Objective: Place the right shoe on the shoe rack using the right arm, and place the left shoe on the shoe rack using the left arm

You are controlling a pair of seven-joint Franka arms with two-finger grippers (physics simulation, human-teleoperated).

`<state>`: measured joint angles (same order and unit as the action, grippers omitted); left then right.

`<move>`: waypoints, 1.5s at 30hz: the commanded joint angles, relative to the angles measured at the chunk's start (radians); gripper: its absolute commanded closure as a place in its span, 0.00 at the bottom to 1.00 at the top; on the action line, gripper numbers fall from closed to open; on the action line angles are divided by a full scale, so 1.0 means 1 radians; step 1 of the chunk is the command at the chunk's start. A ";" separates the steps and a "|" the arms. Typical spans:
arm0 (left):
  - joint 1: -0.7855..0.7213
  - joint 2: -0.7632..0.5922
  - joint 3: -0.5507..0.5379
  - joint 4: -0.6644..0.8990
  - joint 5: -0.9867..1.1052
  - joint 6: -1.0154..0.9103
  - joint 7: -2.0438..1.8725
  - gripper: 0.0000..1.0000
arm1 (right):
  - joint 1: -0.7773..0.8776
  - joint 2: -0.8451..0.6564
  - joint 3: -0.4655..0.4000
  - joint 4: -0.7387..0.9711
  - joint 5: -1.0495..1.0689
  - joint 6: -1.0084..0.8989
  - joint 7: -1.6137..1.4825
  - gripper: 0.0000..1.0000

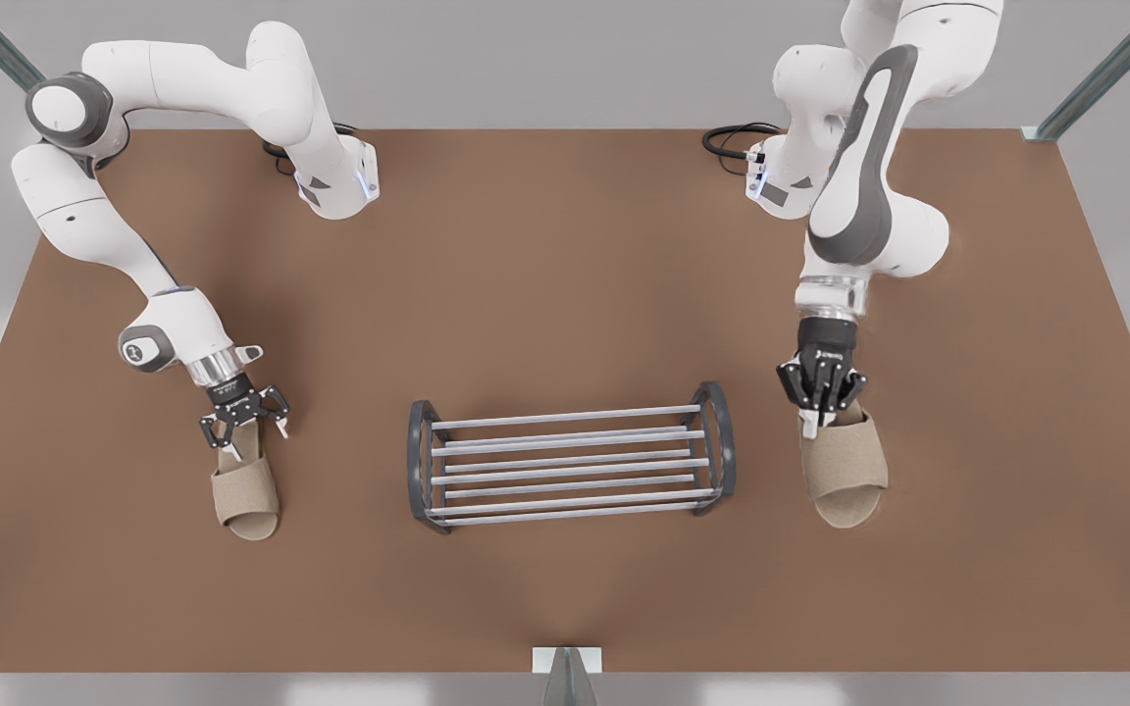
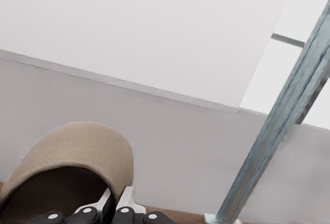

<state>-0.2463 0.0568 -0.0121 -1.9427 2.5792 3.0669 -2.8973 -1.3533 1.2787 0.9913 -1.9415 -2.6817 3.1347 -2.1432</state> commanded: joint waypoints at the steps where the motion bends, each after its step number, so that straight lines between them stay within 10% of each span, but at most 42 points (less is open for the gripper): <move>1: -0.016 -0.014 -0.075 0.044 -0.001 0.207 -0.335 0.79 | 0.000 -0.001 0.001 0.001 0.003 0.001 0.006 0.00; 6: -0.016 -0.006 -0.253 0.111 -0.013 0.224 -0.336 0.79 | 0.000 -0.001 0.003 0.001 0.010 0.001 0.006 0.00; 43: -0.007 0.386 -0.258 0.217 -0.042 0.000 -0.336 0.79 | 0.094 0.051 0.007 0.078 0.062 -0.085 0.042 0.00; 44: -0.007 0.386 -0.258 0.217 -0.042 0.000 -0.336 0.62 | 0.094 0.054 0.012 0.076 0.062 -0.094 0.043 0.00; 45: -0.007 0.386 -0.258 0.217 -0.042 -0.005 -0.336 0.20 | 0.094 0.063 0.015 0.076 0.060 -0.120 0.048 0.00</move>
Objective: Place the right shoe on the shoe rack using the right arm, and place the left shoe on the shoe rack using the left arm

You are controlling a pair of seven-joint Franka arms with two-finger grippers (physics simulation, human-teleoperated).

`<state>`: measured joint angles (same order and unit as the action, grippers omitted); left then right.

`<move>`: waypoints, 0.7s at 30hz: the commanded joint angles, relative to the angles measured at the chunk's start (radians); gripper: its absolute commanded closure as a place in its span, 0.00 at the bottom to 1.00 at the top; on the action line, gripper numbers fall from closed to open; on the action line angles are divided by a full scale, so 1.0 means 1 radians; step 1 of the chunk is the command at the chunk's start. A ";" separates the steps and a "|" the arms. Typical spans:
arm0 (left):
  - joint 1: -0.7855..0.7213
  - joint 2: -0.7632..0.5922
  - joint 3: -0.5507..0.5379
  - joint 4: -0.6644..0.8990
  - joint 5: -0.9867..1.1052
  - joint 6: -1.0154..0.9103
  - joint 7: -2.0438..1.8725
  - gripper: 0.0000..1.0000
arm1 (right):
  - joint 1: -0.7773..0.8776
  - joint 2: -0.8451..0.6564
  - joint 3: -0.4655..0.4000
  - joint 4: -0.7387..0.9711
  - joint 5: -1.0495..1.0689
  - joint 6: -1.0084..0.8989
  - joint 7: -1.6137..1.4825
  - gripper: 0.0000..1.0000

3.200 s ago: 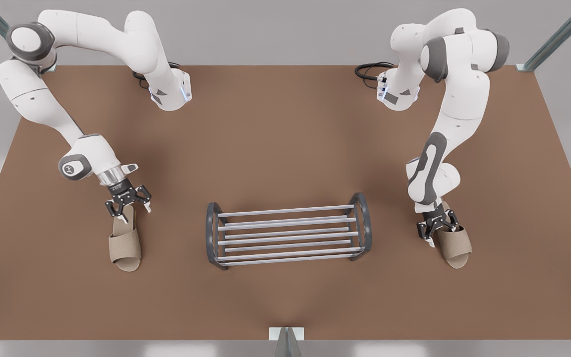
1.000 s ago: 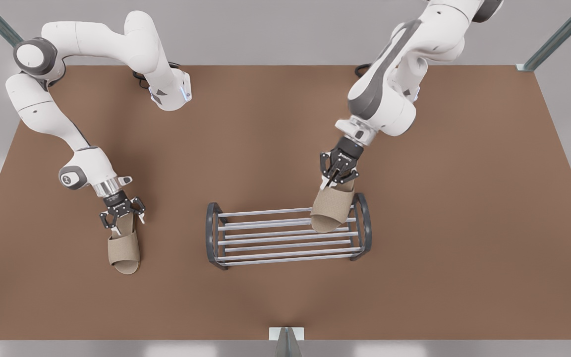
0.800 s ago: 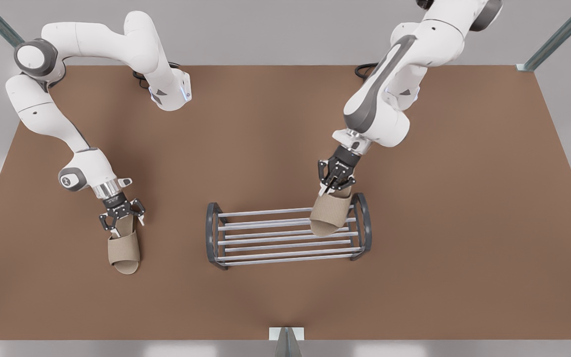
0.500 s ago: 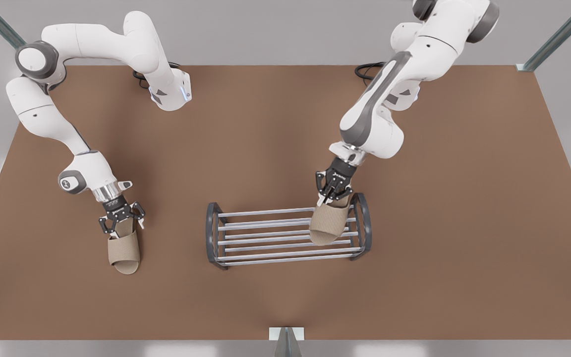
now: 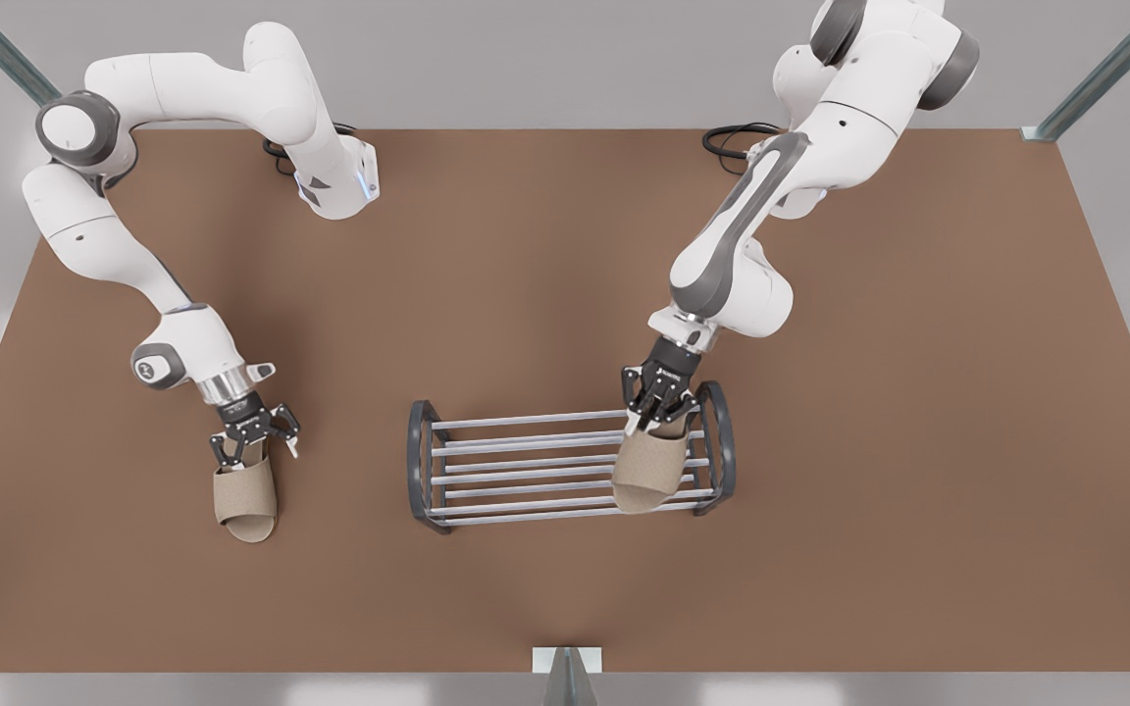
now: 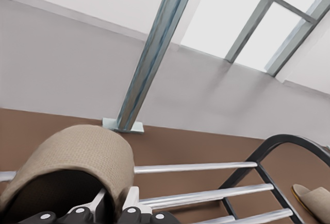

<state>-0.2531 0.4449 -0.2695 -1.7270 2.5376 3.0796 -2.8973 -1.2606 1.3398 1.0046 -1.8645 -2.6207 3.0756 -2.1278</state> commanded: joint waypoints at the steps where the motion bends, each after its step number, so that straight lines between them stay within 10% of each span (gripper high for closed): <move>1: 0.000 0.000 0.001 0.000 0.001 -0.029 -0.338 0.00 | 0.000 0.007 0.008 -0.001 -0.001 -0.074 0.032 0.00; 21: -0.006 -0.120 0.003 -0.111 -0.002 0.005 -0.344 0.00 | 0.023 0.030 0.043 0.015 -0.001 -0.144 0.140 0.00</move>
<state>-0.2593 0.3427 -0.2670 -1.8211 2.5374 3.0496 -2.8973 -1.2380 1.3701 1.0469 -1.8490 -2.6227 2.9593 -2.0598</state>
